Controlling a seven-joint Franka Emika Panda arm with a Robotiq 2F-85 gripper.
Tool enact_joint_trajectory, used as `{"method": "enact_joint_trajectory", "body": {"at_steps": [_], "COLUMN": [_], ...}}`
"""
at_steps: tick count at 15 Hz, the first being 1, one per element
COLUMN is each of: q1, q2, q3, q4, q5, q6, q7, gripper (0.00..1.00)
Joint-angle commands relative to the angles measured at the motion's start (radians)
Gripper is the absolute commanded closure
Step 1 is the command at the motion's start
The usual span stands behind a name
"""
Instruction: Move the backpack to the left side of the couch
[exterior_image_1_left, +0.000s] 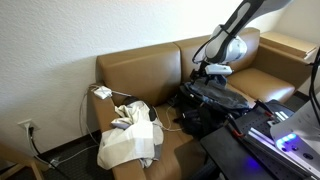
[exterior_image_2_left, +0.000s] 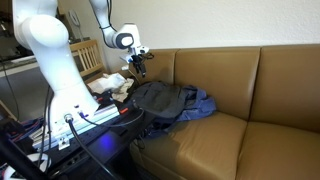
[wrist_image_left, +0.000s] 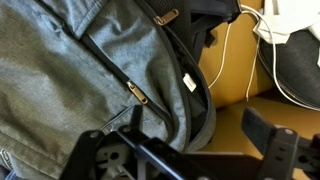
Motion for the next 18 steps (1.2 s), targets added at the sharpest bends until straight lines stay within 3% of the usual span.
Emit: {"method": "enact_joint_trajectory", "body": {"at_steps": [1, 3, 6, 7, 8, 10, 11, 13, 15, 17, 18], "q1": [0.022, 0.005, 0.050, -0.021, -0.168, -0.280, -0.142, -0.230, -0.255, -0.255, -0.153], "q2": [-0.024, -0.040, -0.032, -0.015, 0.027, 0.127, 0.030, 0.083, 0.117, 0.128, 0.130], "q3": [0.014, 0.051, 0.018, 0.082, 0.204, 0.303, 0.210, 0.268, 0.274, 0.279, 0.182], "q4": [-0.049, -0.081, -0.093, -0.068, -0.010, 0.082, -0.004, 0.051, 0.073, 0.078, 0.107], "q5": [0.013, 0.023, 0.004, 0.008, 0.002, 0.091, 0.057, 0.084, 0.082, 0.082, 0.060], "q6": [0.134, 0.219, 0.265, 0.222, 0.139, 0.051, 0.118, 0.072, 0.070, 0.070, 0.013], "q7": [0.038, 0.039, 0.072, 0.069, 0.043, -0.087, 0.008, -0.055, -0.070, -0.069, 0.002], "gripper": [0.00, 0.00, 0.00, 0.00, 0.00, 0.00, 0.00, 0.00, 0.00, 0.00, 0.00]}}
